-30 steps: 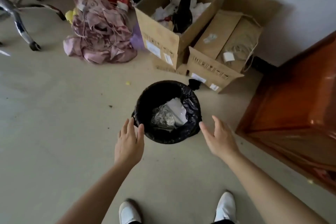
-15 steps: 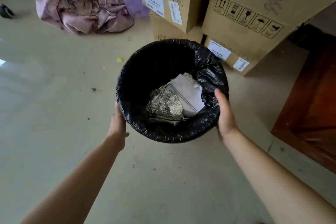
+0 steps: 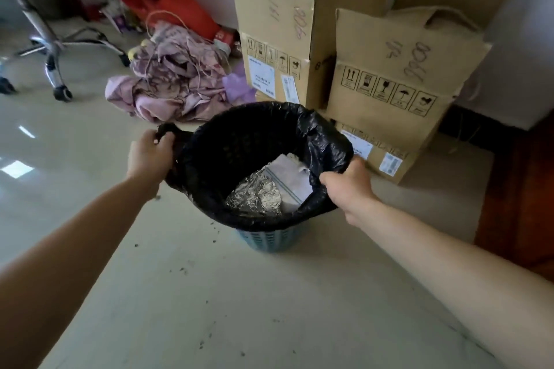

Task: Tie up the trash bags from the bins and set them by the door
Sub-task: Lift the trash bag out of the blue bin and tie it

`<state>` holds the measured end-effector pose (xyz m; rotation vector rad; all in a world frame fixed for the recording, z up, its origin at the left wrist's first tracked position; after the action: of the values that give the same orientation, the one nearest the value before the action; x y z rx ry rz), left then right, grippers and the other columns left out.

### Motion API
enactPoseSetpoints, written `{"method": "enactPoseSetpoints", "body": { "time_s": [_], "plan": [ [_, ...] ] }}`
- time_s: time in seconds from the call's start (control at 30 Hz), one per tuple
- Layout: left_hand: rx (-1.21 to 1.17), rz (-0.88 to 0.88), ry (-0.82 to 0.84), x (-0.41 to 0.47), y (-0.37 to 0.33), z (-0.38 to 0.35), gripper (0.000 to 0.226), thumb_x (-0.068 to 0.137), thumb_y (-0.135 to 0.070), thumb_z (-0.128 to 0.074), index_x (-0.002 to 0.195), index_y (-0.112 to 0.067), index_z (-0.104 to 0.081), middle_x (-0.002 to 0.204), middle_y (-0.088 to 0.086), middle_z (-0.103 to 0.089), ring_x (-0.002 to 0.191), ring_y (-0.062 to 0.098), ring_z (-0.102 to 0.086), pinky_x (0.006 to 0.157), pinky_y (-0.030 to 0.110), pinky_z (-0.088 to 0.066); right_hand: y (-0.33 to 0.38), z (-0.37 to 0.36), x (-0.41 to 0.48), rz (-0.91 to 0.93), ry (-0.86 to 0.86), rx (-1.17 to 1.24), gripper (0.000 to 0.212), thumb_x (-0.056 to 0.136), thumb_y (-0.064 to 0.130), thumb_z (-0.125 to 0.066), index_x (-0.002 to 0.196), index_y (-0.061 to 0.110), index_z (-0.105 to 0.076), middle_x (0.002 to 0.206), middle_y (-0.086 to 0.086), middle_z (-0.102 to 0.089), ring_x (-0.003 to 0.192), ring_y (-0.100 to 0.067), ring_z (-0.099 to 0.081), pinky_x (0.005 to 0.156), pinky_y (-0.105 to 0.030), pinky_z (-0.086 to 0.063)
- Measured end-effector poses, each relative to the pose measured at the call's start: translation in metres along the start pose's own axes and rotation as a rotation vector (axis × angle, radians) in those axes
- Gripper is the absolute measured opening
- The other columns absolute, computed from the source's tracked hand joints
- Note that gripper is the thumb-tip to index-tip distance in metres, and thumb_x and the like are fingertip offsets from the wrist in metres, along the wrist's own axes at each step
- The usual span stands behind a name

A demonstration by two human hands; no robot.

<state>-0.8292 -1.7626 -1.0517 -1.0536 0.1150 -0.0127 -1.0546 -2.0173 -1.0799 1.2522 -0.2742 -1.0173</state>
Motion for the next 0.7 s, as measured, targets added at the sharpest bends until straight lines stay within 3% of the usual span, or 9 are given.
{"method": "enactPoseSetpoints", "body": {
  "time_s": [0.07, 0.13, 0.2, 0.3, 0.43, 0.5, 0.57, 0.63, 0.7],
  "plan": [
    [0.042, -0.235, -0.021, -0.019, -0.046, 0.005, 0.024, 0.097, -0.03, -0.055, 0.107, -0.011, -0.065, 0.092, 0.006, -0.065, 0.084, 0.029, -0.061, 0.073, 0.039, -0.05, 0.005, -0.006, -0.012, -0.033, -0.015, -0.045, 0.058, 0.089, 0.007, -0.058, 0.142, 0.012, -0.035, 0.133, -0.01, -0.054, 0.112, -0.03, -0.056, 0.088, -0.036, -0.045],
    [0.037, -0.42, -0.003, -0.048, -0.087, -0.002, 0.019, 0.098, -0.025, -0.056, 0.102, -0.009, -0.065, 0.092, 0.005, -0.066, 0.085, 0.028, -0.061, 0.078, 0.041, -0.05, 0.01, -0.009, -0.02, -0.036, -0.032, -0.074, 0.062, 0.091, 0.006, -0.056, 0.146, 0.009, -0.029, 0.137, -0.013, -0.05, 0.112, -0.032, -0.054, 0.088, -0.037, -0.046],
    [0.019, -0.587, 0.049, -0.078, -0.119, -0.014, 0.015, 0.098, -0.022, -0.057, 0.097, -0.008, -0.062, 0.087, 0.004, -0.065, 0.082, 0.026, -0.06, 0.075, 0.038, -0.049, 0.014, -0.012, -0.026, -0.021, -0.051, -0.075, 0.056, 0.092, 0.005, -0.056, 0.142, 0.007, -0.03, 0.135, -0.014, -0.051, 0.107, -0.031, -0.053, 0.086, -0.037, -0.046],
    [-0.026, -0.798, 0.105, -0.117, -0.165, -0.021, 0.011, 0.098, -0.023, -0.057, 0.094, -0.012, -0.058, 0.078, -0.005, -0.062, 0.071, 0.012, -0.055, 0.067, 0.027, -0.045, 0.015, -0.013, -0.028, -0.027, -0.085, -0.115, 0.051, 0.092, 0.007, -0.057, 0.137, 0.004, -0.034, 0.135, -0.018, -0.053, 0.119, -0.037, -0.056, 0.088, -0.038, -0.048],
    [-0.26, -0.755, 0.144, -0.127, -0.196, -0.009, 0.03, 0.089, -0.034, -0.065, 0.109, -0.012, -0.067, 0.097, 0.011, -0.071, 0.09, 0.027, -0.067, 0.082, 0.047, -0.057, 0.008, -0.004, -0.036, -0.028, -0.033, -0.127, 0.056, 0.095, 0.026, -0.06, 0.139, 0.003, -0.034, 0.139, -0.018, -0.053, 0.123, -0.037, -0.055, 0.092, -0.036, -0.046],
    [-0.234, -0.74, 0.104, -0.123, -0.193, -0.006, 0.035, 0.085, -0.036, -0.068, 0.114, -0.016, -0.068, 0.107, 0.01, -0.066, 0.1, 0.023, -0.064, 0.091, 0.045, -0.054, 0.009, 0.006, -0.035, -0.113, 0.087, 0.005, 0.078, 0.092, 0.057, -0.058, 0.149, 0.01, -0.032, 0.142, -0.011, -0.052, 0.124, -0.033, -0.054, 0.098, -0.037, -0.046],
    [-0.184, -0.737, 0.072, -0.116, -0.185, -0.005, 0.041, 0.086, -0.032, -0.071, 0.124, -0.02, -0.063, 0.119, 0.004, -0.052, 0.113, 0.019, -0.054, 0.1, 0.037, -0.05, 0.013, 0.019, -0.028, -0.239, 0.221, 0.187, 0.079, 0.089, 0.077, -0.042, 0.14, 0.017, -0.05, 0.129, -0.007, -0.061, 0.11, -0.028, -0.061, 0.091, -0.037, -0.053],
    [-0.179, -0.696, 0.098, -0.104, -0.171, -0.006, 0.053, 0.084, -0.034, -0.073, 0.133, -0.025, -0.054, 0.126, 0.001, -0.043, 0.125, 0.021, -0.047, 0.104, 0.039, -0.048, 0.01, 0.036, -0.02, -0.348, 0.294, 0.313, 0.059, 0.096, 0.071, -0.033, 0.111, 0.02, -0.061, 0.101, -0.006, -0.065, 0.088, -0.021, -0.063, 0.072, -0.034, -0.054],
    [-0.199, -0.62, 0.157, -0.092, -0.159, -0.007, 0.073, 0.077, -0.046, -0.075, 0.141, -0.033, -0.042, 0.136, 0.001, -0.048, 0.13, 0.025, -0.049, 0.105, 0.046, -0.048, 0.0, 0.052, -0.011, -0.395, 0.331, 0.221, 0.036, 0.103, 0.05, -0.044, 0.108, 0.019, -0.063, 0.094, -0.004, -0.066, 0.084, -0.019, -0.064, 0.071, -0.03, -0.053]
  ]
}}
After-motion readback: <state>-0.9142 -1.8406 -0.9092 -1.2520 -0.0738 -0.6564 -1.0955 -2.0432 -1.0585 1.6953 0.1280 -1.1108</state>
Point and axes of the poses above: each hand's wrist, its own x-axis towards the middle knuckle, its own z-axis out of the back of the hand, y = z × x, the point moved 4 cm from there along x, towards the middle knuckle
